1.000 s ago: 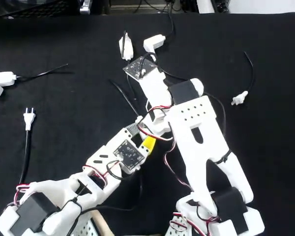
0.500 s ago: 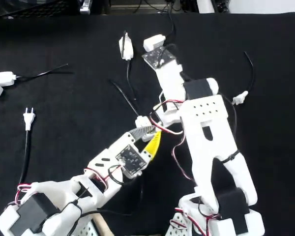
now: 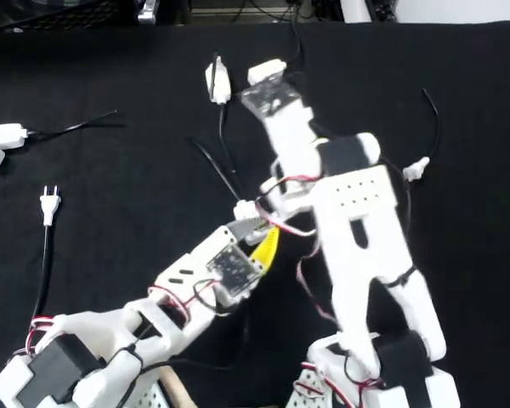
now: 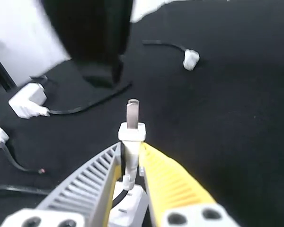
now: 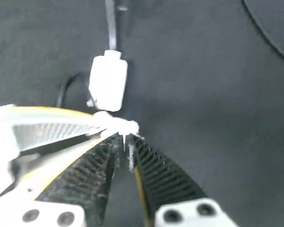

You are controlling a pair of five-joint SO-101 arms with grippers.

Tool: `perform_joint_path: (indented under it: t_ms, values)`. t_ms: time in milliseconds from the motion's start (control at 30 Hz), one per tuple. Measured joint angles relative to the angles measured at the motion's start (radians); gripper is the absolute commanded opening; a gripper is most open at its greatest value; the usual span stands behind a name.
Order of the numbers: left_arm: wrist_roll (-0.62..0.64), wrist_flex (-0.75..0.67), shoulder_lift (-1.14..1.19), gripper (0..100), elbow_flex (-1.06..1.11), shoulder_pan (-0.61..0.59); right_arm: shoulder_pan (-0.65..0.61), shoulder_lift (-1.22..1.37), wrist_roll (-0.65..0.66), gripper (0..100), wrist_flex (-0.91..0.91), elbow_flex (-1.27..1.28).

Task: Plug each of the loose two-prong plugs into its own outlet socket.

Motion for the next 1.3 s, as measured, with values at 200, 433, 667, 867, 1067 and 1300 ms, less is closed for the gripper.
perform_joint_path:
  t_ms: [200, 433, 667, 867, 1067, 1300]
  values:
    - [0.000, 0.025, 0.000, 3, -0.015, -0.018, -0.054, 0.000, 0.002, 1.2, -0.041, 0.083]
    - [0.000, -0.091, 0.000, 3, 0.029, -0.020, -0.018, 0.000, 0.002, 1.2, -0.058, 0.098]
    - [0.000, -0.124, 0.002, 3, 0.044, -0.020, -0.017, 0.000, 0.002, 1.2, -0.058, 0.098]
    - [0.000, -0.219, 0.002, 3, 0.091, -0.020, -0.015, 0.000, 0.002, 1.2, -0.063, 0.103]
    - [0.000, -0.232, 0.002, 3, 0.091, -0.020, -0.002, -0.002, 0.000, 1.2, -0.103, 0.138]
    - [0.000, -0.244, -0.012, 3, 0.094, -0.018, -0.003, 0.000, 0.002, 1.2, -0.137, 0.160]
